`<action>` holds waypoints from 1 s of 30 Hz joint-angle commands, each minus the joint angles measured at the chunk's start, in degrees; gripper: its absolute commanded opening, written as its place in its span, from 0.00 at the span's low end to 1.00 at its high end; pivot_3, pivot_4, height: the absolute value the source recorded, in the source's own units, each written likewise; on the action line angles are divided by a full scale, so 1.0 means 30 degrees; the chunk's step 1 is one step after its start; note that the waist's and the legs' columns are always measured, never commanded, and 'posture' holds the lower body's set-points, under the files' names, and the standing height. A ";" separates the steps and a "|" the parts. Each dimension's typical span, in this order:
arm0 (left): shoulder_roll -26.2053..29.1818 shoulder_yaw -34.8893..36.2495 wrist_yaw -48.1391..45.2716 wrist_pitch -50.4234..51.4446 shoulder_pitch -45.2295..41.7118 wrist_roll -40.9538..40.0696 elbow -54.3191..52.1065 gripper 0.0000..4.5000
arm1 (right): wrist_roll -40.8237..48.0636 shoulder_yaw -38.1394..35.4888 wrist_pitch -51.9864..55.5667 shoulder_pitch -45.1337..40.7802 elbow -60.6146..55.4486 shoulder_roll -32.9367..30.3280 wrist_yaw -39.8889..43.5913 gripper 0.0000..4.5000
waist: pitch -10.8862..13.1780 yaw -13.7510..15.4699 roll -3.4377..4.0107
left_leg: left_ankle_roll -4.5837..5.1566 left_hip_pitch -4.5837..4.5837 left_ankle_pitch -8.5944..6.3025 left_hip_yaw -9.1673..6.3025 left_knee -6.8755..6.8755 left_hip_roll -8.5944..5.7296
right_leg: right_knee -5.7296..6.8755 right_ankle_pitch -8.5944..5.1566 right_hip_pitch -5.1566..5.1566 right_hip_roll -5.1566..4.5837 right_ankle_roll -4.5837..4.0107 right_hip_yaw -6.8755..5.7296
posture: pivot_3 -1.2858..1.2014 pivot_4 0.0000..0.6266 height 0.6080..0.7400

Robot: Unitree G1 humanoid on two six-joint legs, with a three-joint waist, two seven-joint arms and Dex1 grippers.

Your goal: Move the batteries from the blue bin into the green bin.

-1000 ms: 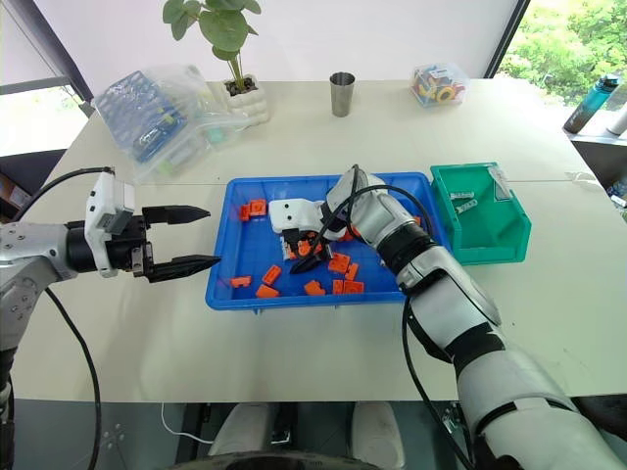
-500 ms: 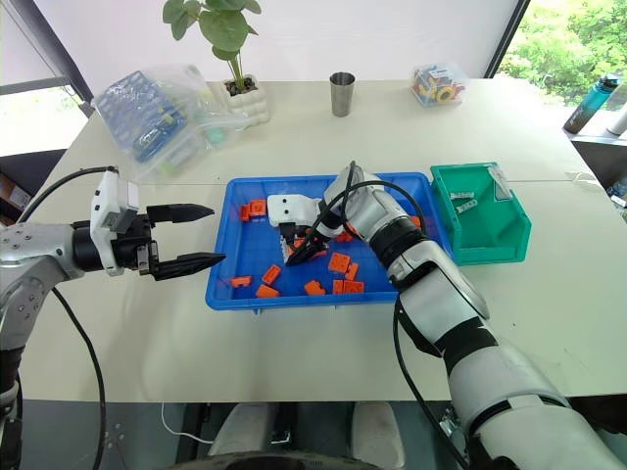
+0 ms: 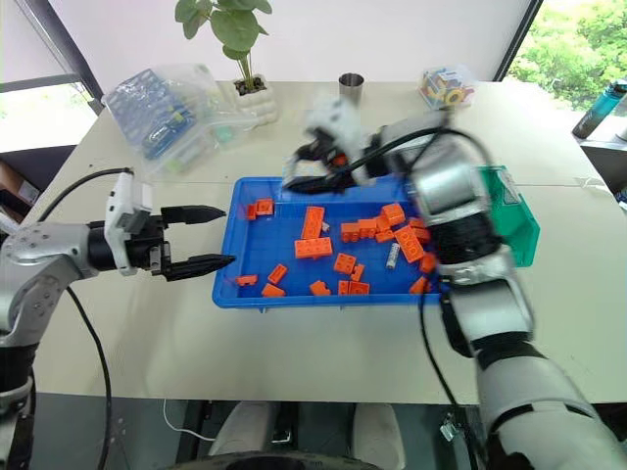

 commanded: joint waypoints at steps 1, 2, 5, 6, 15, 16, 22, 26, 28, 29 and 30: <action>-0.0100 -0.0097 -0.0068 -0.0418 -0.0689 0.0114 0.0095 1.00 | -0.0003 -0.2464 0.0750 0.2271 -0.1237 -0.3312 -0.1047 0.49 | 0.0002 0.0030 -0.0002 | 0.0008 0.0000 -0.0005 0.0001 -0.0001 -0.0001 | -0.0010 0.0000 0.0003 -0.0001 0.0000 -0.0001 | 0.52 0.24 0.82; -0.0129 -0.0159 -0.0149 -0.0463 -0.0856 0.0113 0.0243 1.00 | 0.0047 -0.3084 0.0810 0.3173 -0.1362 -0.4344 -0.1227 0.49 | 0.0007 -0.0012 0.0000 | 0.0016 0.0000 -0.0009 0.0014 -0.0006 -0.0002 | -0.0016 0.0000 0.0001 -0.0002 0.0000 0.0001 | 0.52 0.24 0.82; -0.0263 -0.0283 -0.0364 -0.0415 -0.1443 -0.0073 0.0648 1.00 | -0.0001 -0.4378 0.0172 0.5761 -0.1386 -0.6775 -0.1841 0.49 | 0.0021 -0.0200 0.0016 | 0.0019 -0.0001 -0.0008 0.0048 -0.0026 0.0003 | -0.0016 -0.0001 -0.0017 0.0002 0.0000 0.0006 | 0.52 0.24 0.82; -0.0380 -0.0322 -0.0356 -0.0353 -0.1681 -0.0160 0.0781 1.00 | -0.0156 -0.4638 -0.0258 0.6666 -0.1366 -0.7440 -0.2061 0.49 | 0.0021 -0.0282 0.0016 | 0.0019 0.0000 -0.0008 0.0074 -0.0027 0.0019 | -0.0015 -0.0002 -0.0026 0.0014 0.0001 0.0015 | 0.52 0.24 0.82; -0.1214 -0.0894 -0.0487 -0.0220 -0.2762 -0.0269 0.1192 1.00 | -0.0158 -0.5304 -0.1558 0.9822 -0.0833 -0.8887 -0.4028 0.79 | 0.0024 -0.0164 0.0013 | -0.0011 0.0050 0.0014 0.0148 -0.0014 0.0097 | -0.0021 -0.0003 -0.0018 0.0085 0.0003 0.0074 | 0.52 0.24 0.82; -0.1254 -0.0878 -0.0488 -0.0165 -0.2837 -0.0310 0.1189 1.00 | -0.0284 -0.5241 -0.1767 0.9812 -0.0665 -0.8945 -0.4266 0.91 | 0.0027 -0.0150 0.0008 | -0.0011 0.0046 0.0014 0.0146 -0.0010 0.0097 | -0.0021 -0.0003 -0.0018 0.0084 0.0003 0.0074 | 0.52 0.24 0.82; -0.1135 -0.0603 -0.0512 -0.0053 -0.2780 -0.0381 0.1137 1.00 | 0.0854 -0.5078 -0.1383 0.7910 -0.1298 -0.8388 -0.4424 0.99 | 0.0032 -0.0140 0.0007 | -0.0005 0.0041 0.0011 0.0137 -0.0007 0.0086 | -0.0023 -0.0003 -0.0014 0.0077 0.0003 0.0073 | 0.52 0.24 0.82; -0.0874 -0.0293 -0.0500 -0.0037 -0.2467 -0.0369 0.1001 1.00 | 0.3115 -0.4101 0.1134 0.5623 -0.3408 -0.6108 -0.4384 0.99 | 0.0032 -0.0328 0.0007 | -0.0017 0.0048 0.0017 0.0139 -0.0012 0.0119 | -0.0025 -0.0003 -0.0024 0.0106 0.0001 0.0074 | 0.52 0.24 0.82; -0.0776 -0.0241 -0.0489 -0.0152 -0.2309 -0.0223 0.0998 1.00 | 0.3677 -0.3055 0.2518 0.4918 -0.4096 -0.4474 -0.4905 0.99 | 0.0032 -0.0310 0.0005 | -0.0024 0.0050 0.0021 0.0126 -0.0015 0.0135 | -0.0020 -0.0004 -0.0024 0.0121 0.0000 0.0071 | 0.52 0.24 0.82; -0.0726 -0.0259 -0.0487 -0.0272 -0.2198 -0.0103 0.0970 1.00 | 0.3658 -0.2457 0.2944 0.4750 -0.4273 -0.3709 -0.5292 0.99 | 0.0032 -0.0253 0.0005 | -0.0027 0.0048 0.0023 0.0120 -0.0016 0.0136 | -0.0018 -0.0004 -0.0025 0.0122 0.0000 0.0071 | 0.52 0.24 0.82; -0.0683 -0.0277 -0.0488 -0.0398 -0.2056 0.0002 0.0919 1.00 | 0.3547 -0.1812 0.3307 0.4644 -0.4295 -0.2816 -0.5822 0.99 | 0.0030 -0.0229 0.0002 | -0.0026 0.0045 0.0023 0.0117 -0.0013 0.0132 | -0.0012 -0.0004 -0.0025 0.0117 0.0000 0.0070 | 0.52 0.24 0.82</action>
